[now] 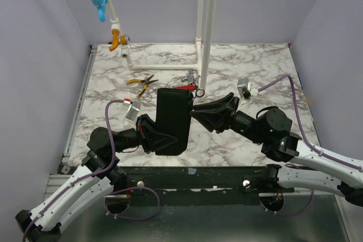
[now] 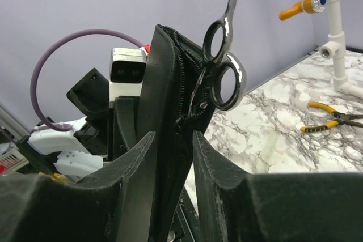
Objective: Sort the hair-cutting tools
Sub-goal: Unzip the hairdressing tool bag.
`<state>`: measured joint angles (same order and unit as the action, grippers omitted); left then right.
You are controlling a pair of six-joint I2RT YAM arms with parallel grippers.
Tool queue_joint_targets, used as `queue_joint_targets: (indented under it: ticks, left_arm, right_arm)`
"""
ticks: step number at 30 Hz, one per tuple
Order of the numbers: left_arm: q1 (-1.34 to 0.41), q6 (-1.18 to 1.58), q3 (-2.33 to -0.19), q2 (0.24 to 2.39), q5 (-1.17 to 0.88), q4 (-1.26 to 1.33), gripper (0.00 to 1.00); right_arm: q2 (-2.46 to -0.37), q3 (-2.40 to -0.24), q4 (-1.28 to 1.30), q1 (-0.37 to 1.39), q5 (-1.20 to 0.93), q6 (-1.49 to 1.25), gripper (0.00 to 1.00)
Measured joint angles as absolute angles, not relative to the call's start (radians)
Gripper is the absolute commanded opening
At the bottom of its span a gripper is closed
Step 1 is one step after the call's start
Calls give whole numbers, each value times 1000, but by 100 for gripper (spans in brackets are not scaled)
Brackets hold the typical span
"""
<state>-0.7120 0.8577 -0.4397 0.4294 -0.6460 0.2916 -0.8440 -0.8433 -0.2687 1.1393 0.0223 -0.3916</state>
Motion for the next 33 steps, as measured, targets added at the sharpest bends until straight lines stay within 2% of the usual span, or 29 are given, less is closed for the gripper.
queue_joint_targets:
  ticks: [9, 14, 17, 24, 33]
  left_arm:
    - [-712, 862, -440, 435, -655, 297, 0]
    - [-710, 828, -488, 442, -647, 199, 0]
    - [-713, 736, -665, 493, -588, -48, 0]
    - [-713, 585, -974, 622, -407, -463, 0]
    - [-715, 471, -1264, 802, -199, -899, 0]
  right_arm:
    - [-869, -852, -272, 1140, 21, -392, 33]
    - [-854, -852, -262, 1140, 33, -392, 47]
    - [-799, -845, -236, 1141, 72, -391, 53]
    - [-651, -794, -171, 1142, 205, -385, 53]
    - [-776, -784, -131, 1142, 246, -328, 53]
